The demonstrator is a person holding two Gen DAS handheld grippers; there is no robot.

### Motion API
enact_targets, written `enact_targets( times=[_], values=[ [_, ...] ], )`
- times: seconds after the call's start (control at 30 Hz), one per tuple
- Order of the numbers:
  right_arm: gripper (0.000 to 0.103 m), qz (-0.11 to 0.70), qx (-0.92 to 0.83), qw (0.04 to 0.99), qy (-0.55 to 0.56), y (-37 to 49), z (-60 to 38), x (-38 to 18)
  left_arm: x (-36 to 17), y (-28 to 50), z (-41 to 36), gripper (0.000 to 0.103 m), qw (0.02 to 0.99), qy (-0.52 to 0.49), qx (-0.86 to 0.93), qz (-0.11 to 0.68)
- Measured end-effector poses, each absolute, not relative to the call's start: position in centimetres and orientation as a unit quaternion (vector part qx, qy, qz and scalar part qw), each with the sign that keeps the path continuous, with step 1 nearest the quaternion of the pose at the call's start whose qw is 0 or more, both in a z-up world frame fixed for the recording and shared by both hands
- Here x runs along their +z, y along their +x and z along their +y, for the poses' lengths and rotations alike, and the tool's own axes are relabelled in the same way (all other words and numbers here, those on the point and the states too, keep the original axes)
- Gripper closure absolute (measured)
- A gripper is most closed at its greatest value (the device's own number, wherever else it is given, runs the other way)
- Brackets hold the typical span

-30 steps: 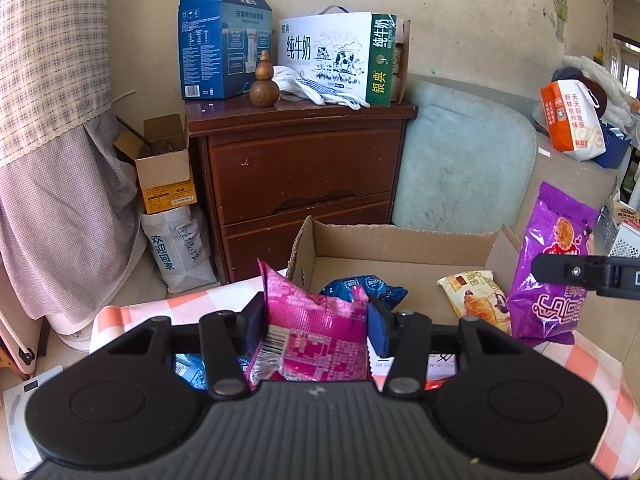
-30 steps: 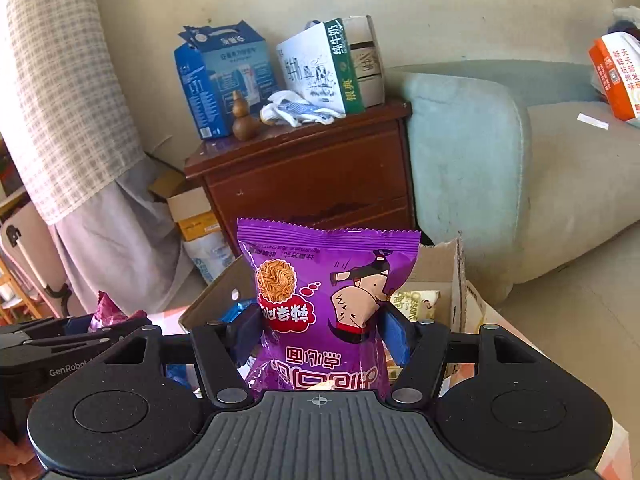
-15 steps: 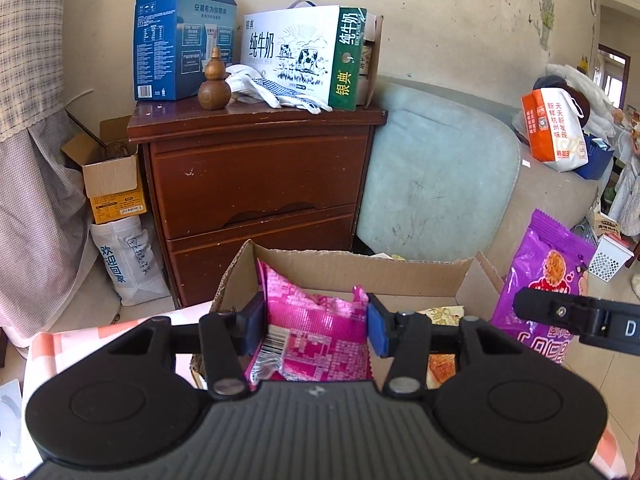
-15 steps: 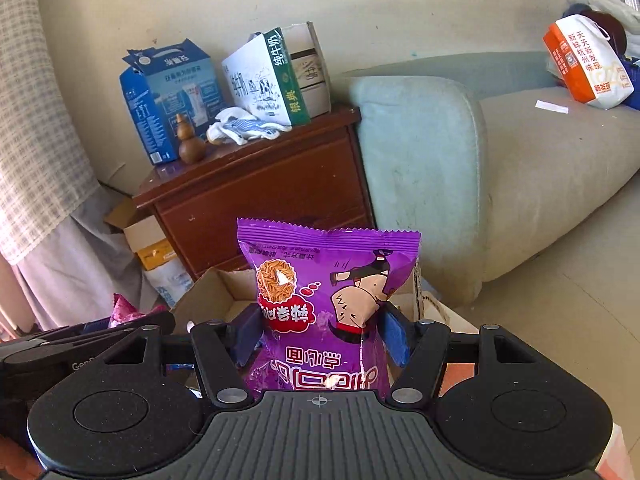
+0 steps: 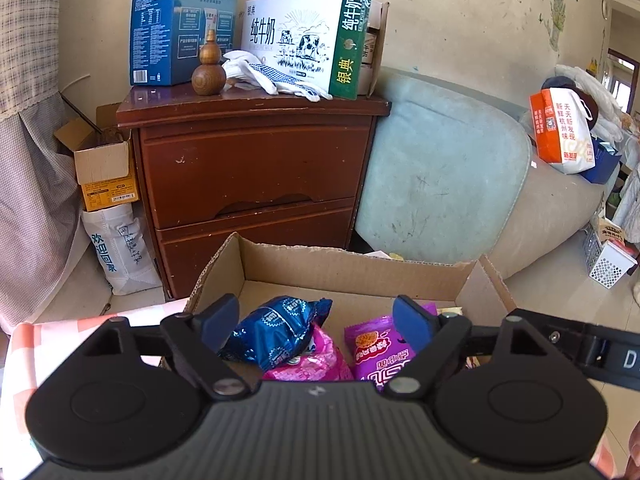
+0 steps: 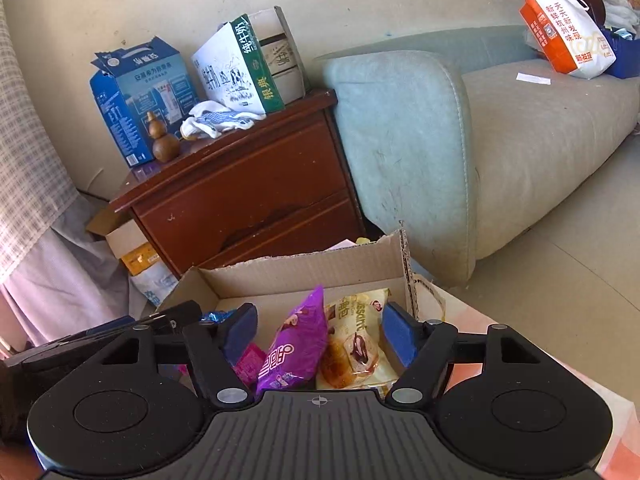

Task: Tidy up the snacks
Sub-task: 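Lower both bags into the cardboard box and open both grippers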

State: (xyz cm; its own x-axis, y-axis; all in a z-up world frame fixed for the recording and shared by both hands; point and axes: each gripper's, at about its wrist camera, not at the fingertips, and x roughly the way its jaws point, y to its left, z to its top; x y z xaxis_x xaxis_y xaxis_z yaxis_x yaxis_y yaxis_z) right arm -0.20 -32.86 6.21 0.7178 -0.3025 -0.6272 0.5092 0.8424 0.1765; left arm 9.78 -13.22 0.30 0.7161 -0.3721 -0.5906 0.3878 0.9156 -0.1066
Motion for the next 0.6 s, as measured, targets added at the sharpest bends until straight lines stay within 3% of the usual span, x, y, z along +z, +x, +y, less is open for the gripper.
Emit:
enact_targets(
  times=[0.6],
  values=[
    [0.029, 0.397, -0.159, 0.892, 0.148, -1.1, -30.3, 5.2, 0.0, 6.2, -7.4, 0.016, 0.907, 0.059, -0.183, 0.373]
  ],
)
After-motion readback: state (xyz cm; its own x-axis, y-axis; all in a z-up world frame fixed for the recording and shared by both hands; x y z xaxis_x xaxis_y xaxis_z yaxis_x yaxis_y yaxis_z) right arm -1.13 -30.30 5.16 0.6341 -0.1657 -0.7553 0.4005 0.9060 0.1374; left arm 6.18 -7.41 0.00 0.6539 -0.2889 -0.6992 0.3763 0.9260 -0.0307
